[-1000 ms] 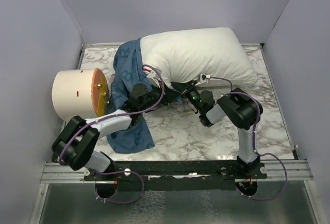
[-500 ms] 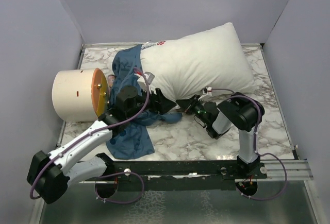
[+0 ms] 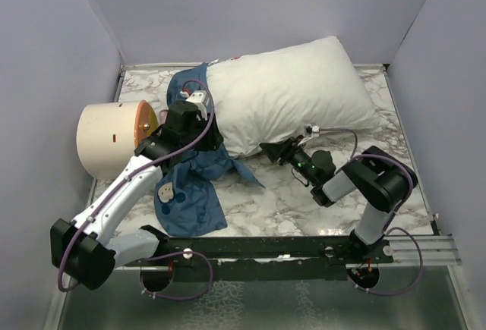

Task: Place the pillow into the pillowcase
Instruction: Stuff the pillow into the pillowcase.

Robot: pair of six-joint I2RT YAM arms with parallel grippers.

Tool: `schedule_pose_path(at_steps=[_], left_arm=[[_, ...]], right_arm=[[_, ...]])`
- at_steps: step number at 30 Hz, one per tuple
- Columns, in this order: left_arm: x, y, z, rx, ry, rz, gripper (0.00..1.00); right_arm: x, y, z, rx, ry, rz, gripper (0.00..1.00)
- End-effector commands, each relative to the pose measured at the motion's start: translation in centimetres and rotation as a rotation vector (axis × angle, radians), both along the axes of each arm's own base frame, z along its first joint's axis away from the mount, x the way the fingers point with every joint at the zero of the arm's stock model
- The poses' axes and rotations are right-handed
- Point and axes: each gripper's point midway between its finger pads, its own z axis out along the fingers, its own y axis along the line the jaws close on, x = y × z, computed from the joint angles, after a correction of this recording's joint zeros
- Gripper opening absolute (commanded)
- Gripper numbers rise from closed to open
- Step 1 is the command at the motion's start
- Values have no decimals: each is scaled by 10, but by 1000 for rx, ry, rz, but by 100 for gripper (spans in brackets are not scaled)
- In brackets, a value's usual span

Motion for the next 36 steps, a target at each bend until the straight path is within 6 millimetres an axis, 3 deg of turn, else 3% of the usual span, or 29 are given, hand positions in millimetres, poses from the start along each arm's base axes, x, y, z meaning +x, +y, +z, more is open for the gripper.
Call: schedule_pose_path(at_steps=[1,9,16,22,27,36], left_arm=[[13,26,-25,124,61,56,43],[29,15,-39,116,79,32,40],[23,-1,-20,14,60,-20,41],[15,6,-5,-19,28,11,53],[26,21,-3,16,7,95,59],[46,24,-9,60,15,141,53]], right_arm=[[-6,0,48,-3,-159,22,49],[-8,3,54,-58,-161,46,50],[-29,14,63,-125,-216,189,50],[-42,24,87,-251,-314,316,51],[-24,30,114,-311,-358,297,52],[13,49,115,-354,-256,280,52]])
